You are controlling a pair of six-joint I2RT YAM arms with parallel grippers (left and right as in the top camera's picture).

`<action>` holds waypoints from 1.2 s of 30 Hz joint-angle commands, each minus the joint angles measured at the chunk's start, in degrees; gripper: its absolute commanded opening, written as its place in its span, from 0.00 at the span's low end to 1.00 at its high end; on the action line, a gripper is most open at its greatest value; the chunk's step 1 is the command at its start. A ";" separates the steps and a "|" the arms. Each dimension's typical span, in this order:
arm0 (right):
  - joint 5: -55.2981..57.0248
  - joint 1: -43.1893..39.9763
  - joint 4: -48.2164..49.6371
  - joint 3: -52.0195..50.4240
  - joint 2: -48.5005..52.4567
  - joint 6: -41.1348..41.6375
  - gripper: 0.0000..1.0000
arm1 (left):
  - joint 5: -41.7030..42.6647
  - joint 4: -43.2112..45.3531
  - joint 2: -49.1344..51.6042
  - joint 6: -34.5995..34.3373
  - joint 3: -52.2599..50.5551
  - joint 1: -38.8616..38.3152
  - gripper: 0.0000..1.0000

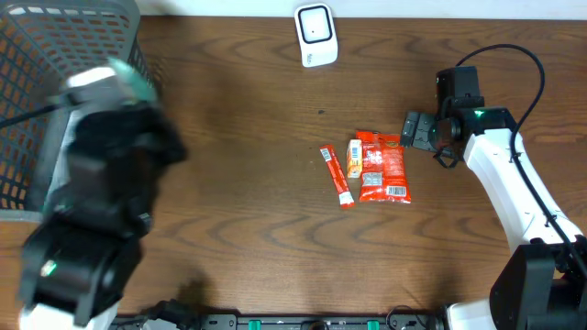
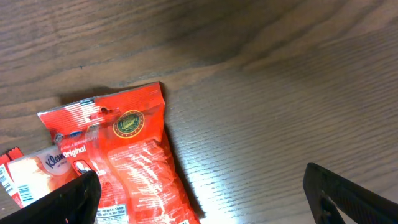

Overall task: Scan the item barcode
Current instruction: 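Lift the wipes pack out and carry it toward table center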

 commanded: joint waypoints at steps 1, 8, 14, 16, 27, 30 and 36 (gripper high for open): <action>0.55 -0.02 0.00 0.55 -0.13 0.17 0.99 | -0.79 -2.43 5.01 -5.97 -0.85 -6.34 0.07; 0.55 -0.02 0.00 0.55 -0.13 0.17 0.99 | -0.76 -5.51 18.62 -10.01 -0.85 -14.95 0.07; 0.55 -0.02 0.00 0.55 -0.13 0.15 0.99 | 3.63 -5.64 29.83 -14.16 -0.85 -15.85 0.07; 0.55 -0.02 0.00 0.55 -0.13 0.15 0.99 | 3.76 -5.29 32.92 -14.53 -0.85 -15.87 0.07; 0.55 -0.04 0.00 0.55 -0.13 0.17 0.99 | 6.32 0.92 47.82 -16.00 -0.85 -15.85 0.07; 0.55 -0.02 0.00 0.55 -0.13 0.15 0.99 | 6.36 2.75 49.99 -15.98 -0.85 -15.87 0.07; 0.55 -0.02 0.00 0.55 -0.13 0.17 0.99 | 6.80 4.70 52.72 -15.93 -0.85 -15.87 0.07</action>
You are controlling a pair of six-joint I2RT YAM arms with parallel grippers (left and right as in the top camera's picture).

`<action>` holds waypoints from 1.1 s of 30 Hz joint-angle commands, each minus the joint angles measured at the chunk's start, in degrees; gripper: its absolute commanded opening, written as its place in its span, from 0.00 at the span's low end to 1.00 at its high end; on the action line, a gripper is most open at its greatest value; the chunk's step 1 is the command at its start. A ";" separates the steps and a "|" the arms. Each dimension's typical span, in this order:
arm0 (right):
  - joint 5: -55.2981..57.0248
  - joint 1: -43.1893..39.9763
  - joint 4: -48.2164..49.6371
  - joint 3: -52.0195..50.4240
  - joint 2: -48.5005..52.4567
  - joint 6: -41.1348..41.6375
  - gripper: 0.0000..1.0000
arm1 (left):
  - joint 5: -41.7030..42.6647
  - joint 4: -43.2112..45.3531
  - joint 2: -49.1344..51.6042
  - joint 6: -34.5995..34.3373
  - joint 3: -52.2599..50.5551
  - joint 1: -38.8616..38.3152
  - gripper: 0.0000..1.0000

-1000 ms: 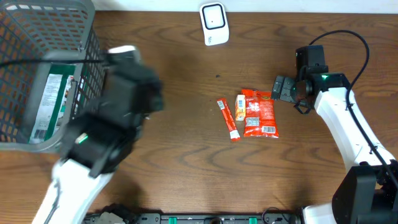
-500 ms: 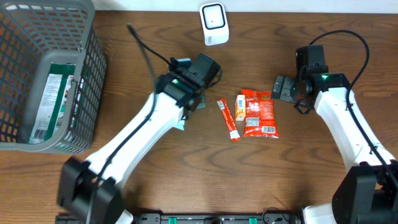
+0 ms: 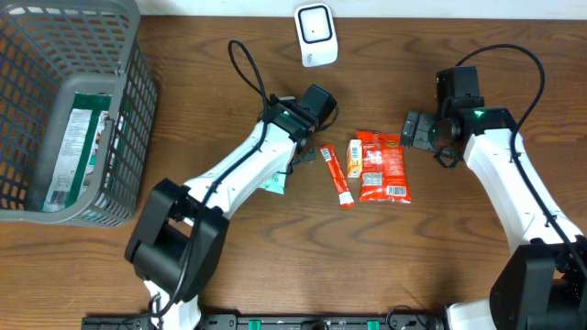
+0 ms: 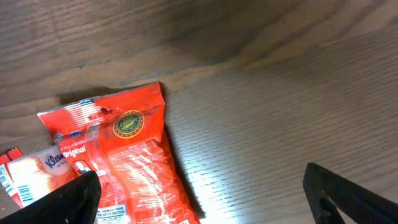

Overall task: Scan the item barcode
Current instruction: 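Lift the wipes pack out and carry it toward table center, then lower the wipes pack left of the strip package and release it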

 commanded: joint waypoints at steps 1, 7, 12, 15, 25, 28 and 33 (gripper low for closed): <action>0.57 -0.02 -0.02 0.55 -0.13 0.15 0.99 | 0.70 0.76 1.05 -0.94 -0.20 -0.02 0.07; 0.57 -0.02 -0.04 0.55 -0.13 0.17 0.99 | 0.96 2.21 1.05 -0.92 -0.20 -0.02 0.07; 0.57 -0.02 -0.02 0.55 -0.13 0.15 0.99 | 0.96 2.97 1.05 -0.92 -0.33 -0.04 0.08; 0.57 -0.02 -0.02 0.55 -0.13 0.15 0.99 | 0.96 3.80 1.05 -0.92 -1.07 -0.02 0.08; 0.57 -0.02 -0.02 0.55 -0.13 0.17 0.99 | 0.94 4.61 1.07 -0.87 -1.60 -0.02 0.23; 0.57 -0.02 -0.02 0.55 -0.13 0.15 0.99 | 0.96 4.74 1.05 -0.20 -1.60 -0.02 0.48; 0.57 -0.02 -0.04 0.55 -0.13 0.15 0.99 | 1.66 4.70 0.22 7.02 0.76 0.26 0.66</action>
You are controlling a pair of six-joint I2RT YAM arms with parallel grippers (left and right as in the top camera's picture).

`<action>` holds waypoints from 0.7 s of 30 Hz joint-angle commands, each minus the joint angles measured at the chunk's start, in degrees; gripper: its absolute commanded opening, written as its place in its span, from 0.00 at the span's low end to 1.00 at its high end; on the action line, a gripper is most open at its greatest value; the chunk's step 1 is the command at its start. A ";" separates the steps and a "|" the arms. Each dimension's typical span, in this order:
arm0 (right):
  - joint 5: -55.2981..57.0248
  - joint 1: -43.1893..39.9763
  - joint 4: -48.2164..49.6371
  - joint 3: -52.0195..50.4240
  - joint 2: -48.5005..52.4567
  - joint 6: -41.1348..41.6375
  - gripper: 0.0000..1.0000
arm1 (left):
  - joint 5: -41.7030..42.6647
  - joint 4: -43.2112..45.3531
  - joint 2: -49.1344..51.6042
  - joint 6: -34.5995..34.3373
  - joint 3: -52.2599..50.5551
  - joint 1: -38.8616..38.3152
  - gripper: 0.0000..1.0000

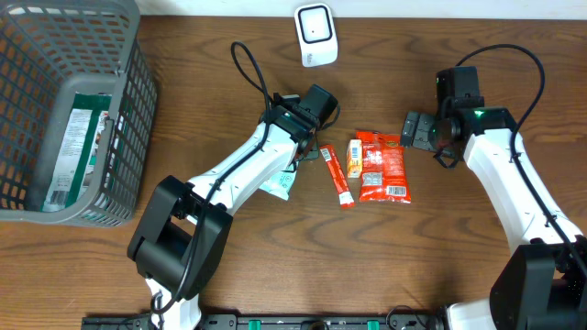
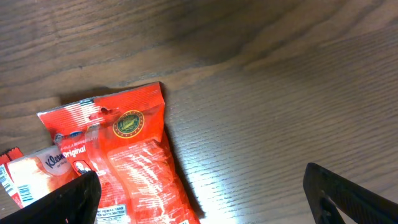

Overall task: Scan the item barcode
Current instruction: 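Lower the wipes pack left of the strip package and release it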

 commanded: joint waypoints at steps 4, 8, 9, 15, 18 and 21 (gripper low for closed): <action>0.57 -0.04 -0.02 0.55 -0.13 0.17 0.99 | 3.54 -0.66 -3.69 9.40 5.18 2.10 0.77; 0.57 -0.02 -0.02 0.55 -0.13 0.15 0.99 | 9.01 -1.46 -8.63 11.45 7.06 6.36 0.81; 0.57 -0.02 -0.02 0.55 -0.13 0.17 0.99 | 12.15 -2.12 -10.99 12.59 7.04 9.46 0.82; 0.57 -0.02 -0.02 0.55 -0.13 0.17 0.99 | 16.02 -8.74 -13.42 16.20 7.02 18.80 0.82; 0.57 -0.02 -0.04 0.55 -0.13 0.15 0.99 | 16.00 -12.39 -12.92 16.83 6.71 22.36 0.82; 0.57 -0.02 -0.02 0.55 -0.13 0.15 0.99 | 16.00 -14.75 -12.61 17.97 5.53 24.92 0.82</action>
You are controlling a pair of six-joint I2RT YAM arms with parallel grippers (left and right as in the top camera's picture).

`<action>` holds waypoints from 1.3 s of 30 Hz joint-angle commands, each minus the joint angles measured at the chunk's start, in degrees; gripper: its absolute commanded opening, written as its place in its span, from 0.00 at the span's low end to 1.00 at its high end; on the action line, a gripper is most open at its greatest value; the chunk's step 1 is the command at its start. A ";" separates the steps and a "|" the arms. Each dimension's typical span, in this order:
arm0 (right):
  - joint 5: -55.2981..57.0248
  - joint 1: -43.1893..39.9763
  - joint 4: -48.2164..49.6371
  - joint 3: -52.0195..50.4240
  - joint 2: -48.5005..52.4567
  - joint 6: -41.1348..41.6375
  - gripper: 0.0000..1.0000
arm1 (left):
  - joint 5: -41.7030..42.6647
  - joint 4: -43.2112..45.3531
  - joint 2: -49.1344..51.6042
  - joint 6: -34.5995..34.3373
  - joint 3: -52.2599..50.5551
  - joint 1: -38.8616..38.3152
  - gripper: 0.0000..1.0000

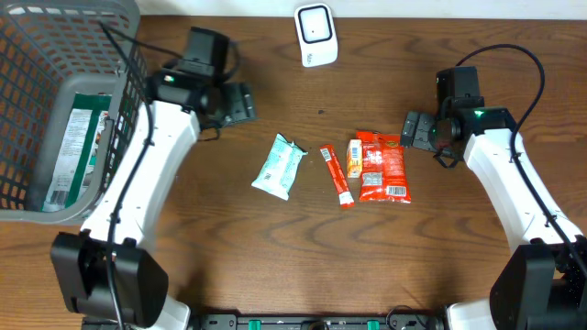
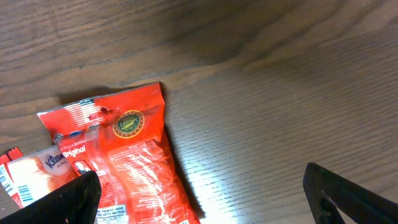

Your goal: Scan the item barcode

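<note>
A light teal packet (image 1: 280, 167) lies flat on the wooden table (image 1: 275, 257), left of a thin red stick pack (image 1: 337, 176). Right of the stick lie a small orange-and-white packet (image 1: 354, 152) and a red snack bag (image 1: 382, 165) (image 2: 124, 155). The white scanner (image 1: 315, 35) stands at the table's far edge. My left gripper (image 1: 238, 103) hovers up and left of the teal packet, open and empty. My right gripper (image 1: 410, 130) (image 2: 202, 205) stands wide open just right of the red bag, with one fingertip (image 2: 62, 199) over the bag's edge.
A grey mesh basket (image 1: 27, 55) fills the far left corner, with a green packet (image 1: 69, 147) inside it. Bare wood runs along the front of the table and right of the red bag.
My left gripper was over the teal packet beside the red stick. It is now back toward the basket, and the packet lies alone on the table. The right arm has not moved.
At first my left arm was a blur near the basket and no teal packet lay on the table. Then the left gripper was at the row of items with the teal packet under it, and stayed there. Now the packet rests free and the gripper is apart from it.
</note>
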 commanded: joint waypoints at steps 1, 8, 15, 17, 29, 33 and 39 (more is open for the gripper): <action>0.55 -0.02 0.00 0.55 -0.13 0.17 0.99 | 1.22 -1.84 0.87 3.65 -1.84 2.60 0.80; 0.55 -0.02 -0.02 0.55 -0.13 0.17 0.99 | 1.20 0.92 0.98 4.00 -7.52 3.56 0.08; 0.55 -0.02 0.00 0.55 -0.13 0.15 0.99 | 1.25 8.61 1.29 4.00 -13.99 3.50 0.07; 0.55 -0.02 -0.02 0.55 -0.13 0.17 0.99 | 1.25 10.12 1.33 4.00 -15.69 3.50 0.07; 0.55 -0.02 0.00 0.55 -0.13 0.15 0.99 | 1.25 25.70 1.36 3.98 -27.15 -0.07 0.07; 0.55 -0.02 0.00 0.55 -0.13 0.17 0.99 | 1.22 32.20 1.36 3.98 -30.80 -2.51 0.08; 0.55 -0.02 -0.02 0.55 -0.13 0.17 0.99 | 1.14 35.82 1.36 3.98 -33.11 -5.33 0.07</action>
